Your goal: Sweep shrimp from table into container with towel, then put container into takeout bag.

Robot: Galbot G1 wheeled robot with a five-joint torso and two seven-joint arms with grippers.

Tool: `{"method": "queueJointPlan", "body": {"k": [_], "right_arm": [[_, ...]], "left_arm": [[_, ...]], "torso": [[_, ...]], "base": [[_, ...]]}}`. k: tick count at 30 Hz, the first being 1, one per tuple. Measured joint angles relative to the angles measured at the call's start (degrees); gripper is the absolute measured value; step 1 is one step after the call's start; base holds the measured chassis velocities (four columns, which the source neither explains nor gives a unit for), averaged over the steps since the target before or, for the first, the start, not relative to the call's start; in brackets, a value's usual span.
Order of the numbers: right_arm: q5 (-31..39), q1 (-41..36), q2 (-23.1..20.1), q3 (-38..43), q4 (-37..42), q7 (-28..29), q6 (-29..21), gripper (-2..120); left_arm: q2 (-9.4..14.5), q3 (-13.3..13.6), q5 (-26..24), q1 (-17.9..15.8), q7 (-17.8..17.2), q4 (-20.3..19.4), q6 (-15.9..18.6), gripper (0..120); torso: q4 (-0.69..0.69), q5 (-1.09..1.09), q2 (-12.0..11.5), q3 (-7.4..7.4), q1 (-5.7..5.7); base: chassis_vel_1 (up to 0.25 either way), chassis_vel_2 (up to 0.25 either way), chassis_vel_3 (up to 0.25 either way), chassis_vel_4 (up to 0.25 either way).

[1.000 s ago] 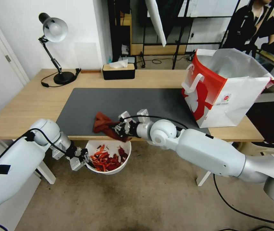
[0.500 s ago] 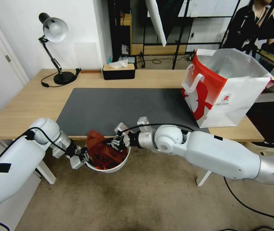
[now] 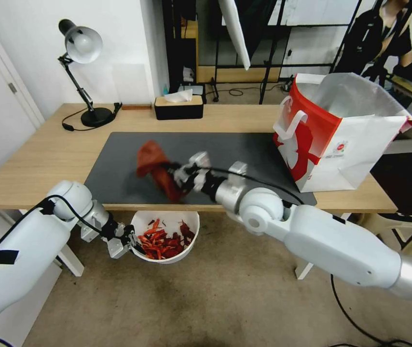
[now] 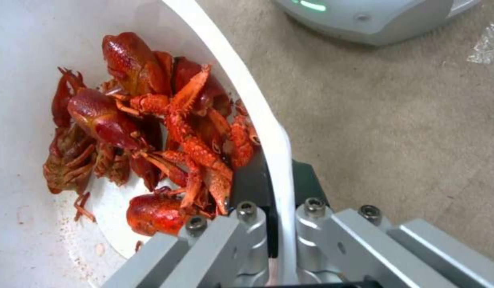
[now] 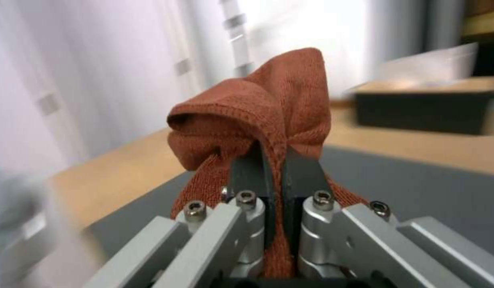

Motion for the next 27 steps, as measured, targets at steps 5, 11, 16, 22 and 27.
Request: {"method": "queueJointPlan", "body": {"k": [5, 11, 16, 22, 27], "right_arm": [[-1.49, -7.93, -3.68, 9.64, 3.82, 6.79, -0.74, 0], [-3.63, -15.94, -6.19, 18.10, 3.87, 8.74, -0.84, 0], [-5.15, -22.88, -6.04, 24.93, 2.89, 10.44, -0.33, 0], [-5.95, -27.83, -4.45, 28.42, 2.12, 11.18, -0.23, 0], [-6.65, -29.72, -3.09, 29.34, 1.12, 11.30, -0.25, 0]], "left_arm": [[0.73, -0.37, 0.00, 1.73, 0.00, -2.32, 0.00, 0], [0.89, -0.26, -0.09, 1.76, 0.01, -2.93, 0.00, 0], [0.94, 0.07, -0.33, 1.59, 0.01, -3.52, 0.00, 0], [1.00, 0.11, -0.35, 1.94, 0.02, -3.51, 0.00, 0], [0.97, 0.18, -0.38, 1.96, 0.02, -3.50, 0.00, 0]], "torso": [[-0.01, 0.00, 0.00, 0.00, 0.00], [-0.01, 0.00, 0.00, 0.00, 0.00], [-0.01, -0.01, 0.00, 0.00, -0.01], [0.00, -0.02, 0.00, 0.00, -0.01], [0.00, -0.02, 0.00, 0.00, -0.01]], "base": [[0.000, 0.000, 0.000, 0.000], [0.000, 0.000, 0.000, 0.000], [0.000, 0.000, 0.000, 0.000], [0.000, 0.000, 0.000, 0.000], [0.000, 0.000, 0.000, 0.000]]}}
